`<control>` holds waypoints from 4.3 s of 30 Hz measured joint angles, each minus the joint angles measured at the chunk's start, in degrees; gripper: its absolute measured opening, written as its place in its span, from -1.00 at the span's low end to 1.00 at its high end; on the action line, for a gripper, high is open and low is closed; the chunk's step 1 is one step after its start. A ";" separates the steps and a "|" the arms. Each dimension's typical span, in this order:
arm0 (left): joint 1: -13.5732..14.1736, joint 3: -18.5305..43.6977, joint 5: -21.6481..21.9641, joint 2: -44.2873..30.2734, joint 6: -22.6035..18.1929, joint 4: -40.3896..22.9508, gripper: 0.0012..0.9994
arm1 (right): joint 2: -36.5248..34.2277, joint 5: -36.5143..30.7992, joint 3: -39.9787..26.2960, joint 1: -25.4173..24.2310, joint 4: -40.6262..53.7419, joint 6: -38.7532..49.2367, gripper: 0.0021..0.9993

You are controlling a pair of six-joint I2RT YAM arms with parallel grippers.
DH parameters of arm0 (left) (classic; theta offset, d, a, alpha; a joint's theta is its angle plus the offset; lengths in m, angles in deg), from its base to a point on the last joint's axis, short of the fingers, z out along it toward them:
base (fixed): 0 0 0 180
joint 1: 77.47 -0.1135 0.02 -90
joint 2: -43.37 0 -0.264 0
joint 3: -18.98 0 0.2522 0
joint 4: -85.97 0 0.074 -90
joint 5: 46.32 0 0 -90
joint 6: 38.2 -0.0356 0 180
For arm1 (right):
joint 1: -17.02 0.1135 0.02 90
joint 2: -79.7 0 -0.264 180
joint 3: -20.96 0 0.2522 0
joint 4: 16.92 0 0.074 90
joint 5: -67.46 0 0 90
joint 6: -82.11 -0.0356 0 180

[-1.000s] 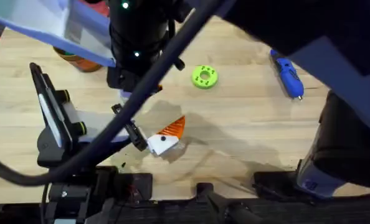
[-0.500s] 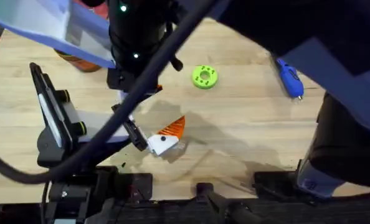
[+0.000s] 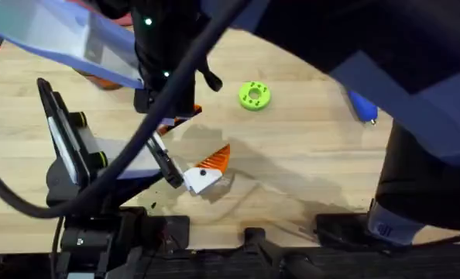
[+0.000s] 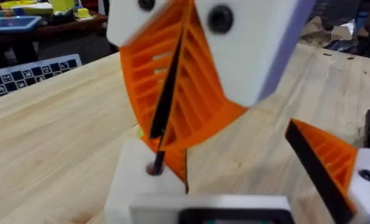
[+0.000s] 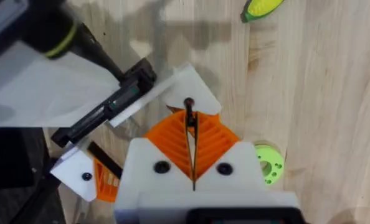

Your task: Pick up the gripper from the table and insert it into the empty holder that is missing its gripper. Then pick up a screw, insert it into the mounting hole, and use the screwdriver to tighten it. Finally, clean up the table by picking up the vegetable and placing it into the bucket.

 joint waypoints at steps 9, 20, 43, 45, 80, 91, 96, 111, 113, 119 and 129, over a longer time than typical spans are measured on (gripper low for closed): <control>0.00 0.00 0.00 0.00 0.00 0.00 0.97 | -0.02 0.00 0.00 0.00 -0.02 0.00 -0.99; 0.00 0.00 -0.02 0.00 0.02 -0.02 0.97 | -1.31 0.01 -0.02 0.27 -0.32 -0.02 -0.99; 0.00 0.00 -0.02 -0.01 0.02 -0.02 0.97 | -1.40 0.02 -0.02 0.44 -0.79 -0.21 -0.99; 0.00 0.00 -0.02 0.00 0.02 -0.01 0.97 | -1.56 0.02 -0.02 0.44 -0.83 -0.24 -0.99; 0.00 0.00 -0.19 -0.07 0.20 -0.02 0.97 | -2.14 -1.67 -0.83 -2.30 -0.83 -8.14 0.99; 0.00 0.00 -0.17 -0.07 0.04 -0.02 0.97 | 0.74 -1.20 0.60 -7.61 -1.24 -14.11 0.99; 0.00 0.00 -0.17 -0.07 0.02 -0.02 0.97 | 10.10 -1.23 10.44 -9.31 -5.85 -14.70 0.99; 0.00 0.00 -0.17 -0.04 0.02 -0.02 0.97 | 39.92 -1.68 47.25 -35.47 -17.97 -26.81 0.99; 0.00 0.00 -0.17 -0.07 0.02 -0.02 0.97 | 41.59 -1.68 48.53 -39.91 -16.97 -27.35 0.99; 0.00 0.00 -0.17 -0.06 0.02 -0.02 0.97 | 41.91 -1.68 48.79 -50.04 -15.45 -27.86 0.99; 0.00 0.00 -0.17 -0.07 0.02 -0.02 0.97 | 39.18 -1.68 48.83 -58.32 -16.94 -27.98 0.99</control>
